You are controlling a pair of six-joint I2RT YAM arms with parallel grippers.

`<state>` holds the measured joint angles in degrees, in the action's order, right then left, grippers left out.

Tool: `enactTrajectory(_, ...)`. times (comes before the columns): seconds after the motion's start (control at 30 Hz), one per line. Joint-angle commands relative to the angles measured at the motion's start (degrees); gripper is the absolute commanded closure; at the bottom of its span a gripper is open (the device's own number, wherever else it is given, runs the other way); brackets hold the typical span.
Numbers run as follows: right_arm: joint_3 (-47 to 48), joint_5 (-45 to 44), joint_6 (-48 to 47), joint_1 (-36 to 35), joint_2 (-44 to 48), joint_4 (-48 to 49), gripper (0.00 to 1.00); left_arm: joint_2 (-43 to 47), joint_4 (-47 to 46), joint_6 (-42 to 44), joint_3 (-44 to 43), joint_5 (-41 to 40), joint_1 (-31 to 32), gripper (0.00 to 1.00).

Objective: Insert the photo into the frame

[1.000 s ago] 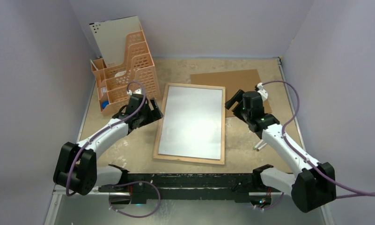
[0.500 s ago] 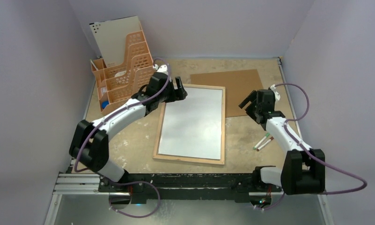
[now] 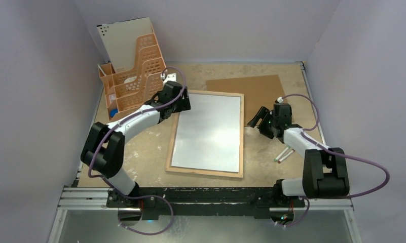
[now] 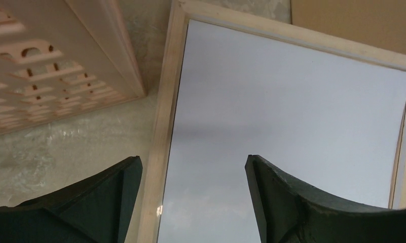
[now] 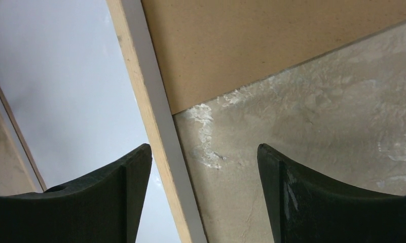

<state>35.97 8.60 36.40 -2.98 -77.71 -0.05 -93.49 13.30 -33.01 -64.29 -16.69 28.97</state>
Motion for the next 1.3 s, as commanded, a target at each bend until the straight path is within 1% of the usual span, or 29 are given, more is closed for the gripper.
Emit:
enactTrajectory(0.0,-0.9,4.0,-2.0,-0.1,-1.6,3.5,0.23,-0.7,-15.9,3.2,2.1,7.8,-3.1,0.23)
enactTrajectory(0.07,-1.1,4.4,-1.9,-0.1,-2.1,3.8,0.23,-1.5,-21.5,3.8,1.7,11.4,-3.0,0.23)
enactTrajectory(0.1,-1.4,4.4,-1.8,-0.1,-2.0,3.8,0.23,-2.2,-22.8,3.8,1.0,12.2,-3.0,0.24)
enactTrajectory(0.2,-2.3,4.8,-1.6,-0.1,-1.3,4.5,0.23,-4.4,-23.4,4.3,-1.7,11.6,-2.7,0.27)
enactTrajectory(0.33,-3.0,4.8,-1.5,-0.1,-1.0,4.8,0.24,-5.4,-23.0,4.9,-2.6,4.9,-1.9,0.28)
enactTrajectory(0.47,-3.1,5.2,-1.5,-0.1,-1.5,5.2,0.24,-6.7,-24.5,8.3,-3.4,-3.6,-0.6,0.28)
enactTrajectory(0.53,-3.0,5.3,-1.6,-0.1,-1.6,5.3,0.24,-7.4,-25.0,10.8,-4.1,-7.0,0.2,0.29)
enactTrajectory(0.6,-3.1,5.2,-1.5,-0.1,-1.4,5.5,0.24,-7.8,-26.2,14.0,-4.1,-12.1,1.6,0.3)
enactTrajectory(0.8,-3.7,5.6,-0.8,-0.1,-1.6,6.5,0.24,-10.7,-29.0,22.2,-4.6,-21.1,6.3,0.3)
enactTrajectory(1.1,-3.9,5.8,-0.8,-0.1,-1.2,6.6,0.24,-19.1,-25.3,26.7,-13.0,-31.0,6.8,0.3)
enactTrajectory(1.27,-4.2,6.2,-0.8,-0.1,-1.2,6.8,0.24,-23.1,-21.1,26.8,-16.7,-37.8,6.7,0.3)
